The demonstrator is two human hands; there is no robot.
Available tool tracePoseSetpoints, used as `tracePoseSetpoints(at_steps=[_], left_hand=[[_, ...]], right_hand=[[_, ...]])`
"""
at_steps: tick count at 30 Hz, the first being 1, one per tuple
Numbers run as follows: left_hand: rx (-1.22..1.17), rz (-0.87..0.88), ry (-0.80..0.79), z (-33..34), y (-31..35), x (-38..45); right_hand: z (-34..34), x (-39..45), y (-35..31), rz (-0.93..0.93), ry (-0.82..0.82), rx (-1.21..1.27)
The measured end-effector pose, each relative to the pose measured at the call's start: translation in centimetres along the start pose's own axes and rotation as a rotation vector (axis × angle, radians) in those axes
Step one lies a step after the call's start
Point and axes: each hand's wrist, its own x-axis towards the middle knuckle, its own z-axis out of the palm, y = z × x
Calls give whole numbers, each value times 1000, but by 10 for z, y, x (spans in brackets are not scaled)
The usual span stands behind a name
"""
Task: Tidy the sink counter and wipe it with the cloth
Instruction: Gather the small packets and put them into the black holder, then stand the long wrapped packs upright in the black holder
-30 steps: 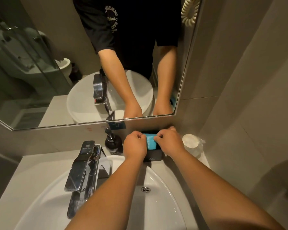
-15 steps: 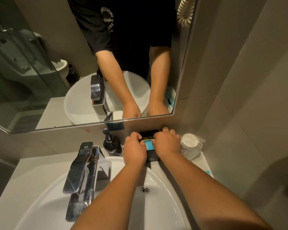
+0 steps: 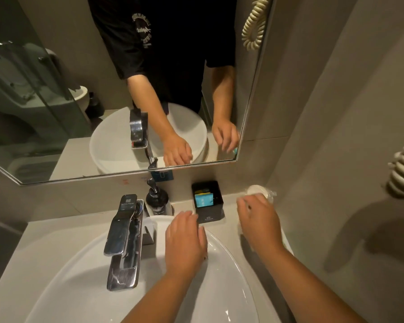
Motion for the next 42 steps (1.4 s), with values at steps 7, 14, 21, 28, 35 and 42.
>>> tracePoseSetpoints(at_steps=[7, 14, 21, 28, 35, 42], left_hand=[[362, 305, -242, 8, -29, -27], [417, 325, -273, 9, -25, -28], [411, 315, -274, 6, -23, -29], [300, 278, -353, -2, -17, -28], [-526, -181, -70, -47, 37, 12], [-751, -304, 50, -69, 58, 79]], right_hand=[[-28, -124, 96, 211, -180, -451], [-22, -146, 125, 191, -290, -678], [-39, -136, 103, 326, -254, -572], [-75, -98, 59, 597, -204, 277], [-61, -7, -30, 304, -244, 657], [-7, 55, -60, 184, -249, 686]])
